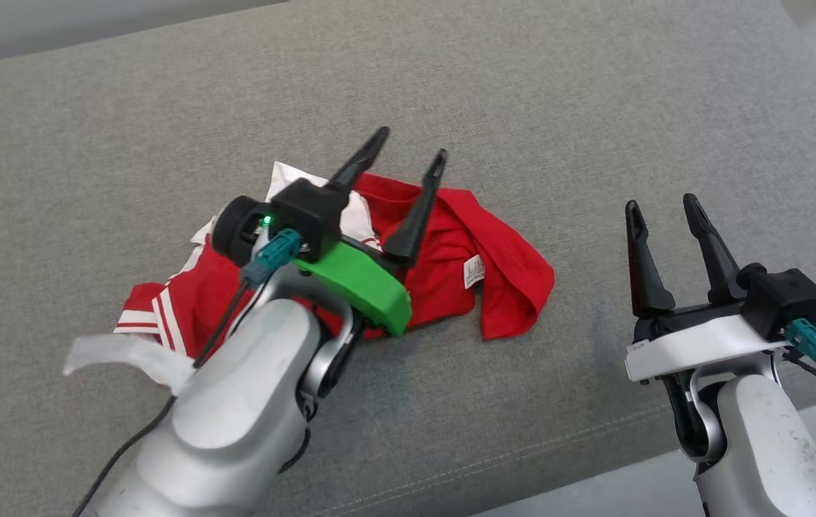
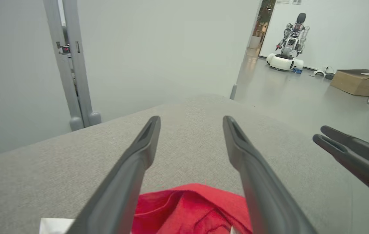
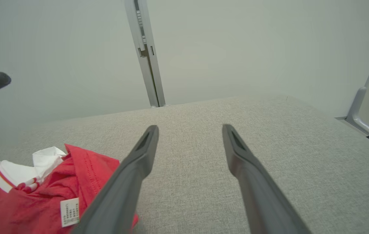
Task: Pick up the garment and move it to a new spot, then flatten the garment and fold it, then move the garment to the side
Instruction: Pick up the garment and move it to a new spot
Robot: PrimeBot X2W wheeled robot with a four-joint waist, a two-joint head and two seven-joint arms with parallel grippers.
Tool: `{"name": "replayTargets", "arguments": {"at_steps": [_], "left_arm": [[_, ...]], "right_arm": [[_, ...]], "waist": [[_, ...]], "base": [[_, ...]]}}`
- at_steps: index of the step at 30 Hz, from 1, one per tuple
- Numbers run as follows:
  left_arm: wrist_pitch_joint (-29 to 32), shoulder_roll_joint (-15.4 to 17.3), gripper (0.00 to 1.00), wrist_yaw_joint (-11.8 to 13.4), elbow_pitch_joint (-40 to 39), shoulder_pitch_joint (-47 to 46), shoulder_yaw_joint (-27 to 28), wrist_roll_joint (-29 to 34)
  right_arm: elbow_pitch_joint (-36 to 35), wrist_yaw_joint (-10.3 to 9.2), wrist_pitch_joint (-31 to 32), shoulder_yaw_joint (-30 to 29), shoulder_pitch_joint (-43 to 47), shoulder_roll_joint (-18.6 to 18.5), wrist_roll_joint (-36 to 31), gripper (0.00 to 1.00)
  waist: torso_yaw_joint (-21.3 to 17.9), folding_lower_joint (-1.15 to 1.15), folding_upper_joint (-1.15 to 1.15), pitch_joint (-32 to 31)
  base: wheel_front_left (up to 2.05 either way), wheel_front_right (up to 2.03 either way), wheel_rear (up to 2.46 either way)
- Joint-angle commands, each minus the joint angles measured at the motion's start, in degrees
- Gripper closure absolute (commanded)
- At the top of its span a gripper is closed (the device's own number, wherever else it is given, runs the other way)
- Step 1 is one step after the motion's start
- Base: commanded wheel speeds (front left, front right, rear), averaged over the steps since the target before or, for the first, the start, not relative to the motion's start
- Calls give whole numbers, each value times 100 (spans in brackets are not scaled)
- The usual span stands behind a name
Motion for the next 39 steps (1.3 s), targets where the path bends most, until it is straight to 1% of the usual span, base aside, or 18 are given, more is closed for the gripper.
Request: {"name": "replayTargets", "arguments": {"at_steps": [1, 2, 7, 13, 17, 22, 26, 32, 39], "left_arm": [[-93, 155, 0, 138, -84, 141, 167, -52], [-93, 155, 0, 138, -84, 141, 167, -52], [-318, 535, 0, 484, -343, 443, 800, -292], [-501, 931, 0, 747, -653, 981, 1590, -516], [-528, 1186, 0, 862, -824, 1428, 2000, -478], [-542, 1450, 0, 925, -994, 2026, 2270, -298], [-543, 1520, 0, 933, -1173, 2514, 2442, -120], [-538, 1434, 0, 876, -1367, 3187, 2529, 116], [-539, 1347, 0, 926, -1448, 3658, 2590, 269]], "right_arm": [[5, -2, -6, -32, 29, -9, -63, 0], [5, -2, -6, -32, 29, -9, -63, 0], [-59, -2, -6, -44, 64, -11, -138, 0], [-152, -2, -6, 81, 173, -10, -208, 0], [-135, -2, -6, 163, 238, -17, -244, 0], [-95, -2, -6, 245, 368, -18, -273, 0], [-68, -2, -6, 280, 561, -17, -289, 0], [1, -2, -6, 387, 810, -15, -269, 0], [-23, -2, 14, 406, 1060, -12, -304, 0]], "waist": [[325, 0, 0, -189], [325, 0, 0, -189], [551, 0, 0, -335], [723, 0, 0, -529], [795, 0, 0, -652], [857, 0, 0, -823], [911, 0, 0, -989], [925, 0, 0, -1254], [960, 0, 0, -1463]], "base": [[0, 0, 0], [0, 0, 0], [0, 0, 0], [0, 0, 0], [0, 0, 0], [0, 0, 0], [0, 0, 0], [0, 0, 0], [0, 0, 0]]}}
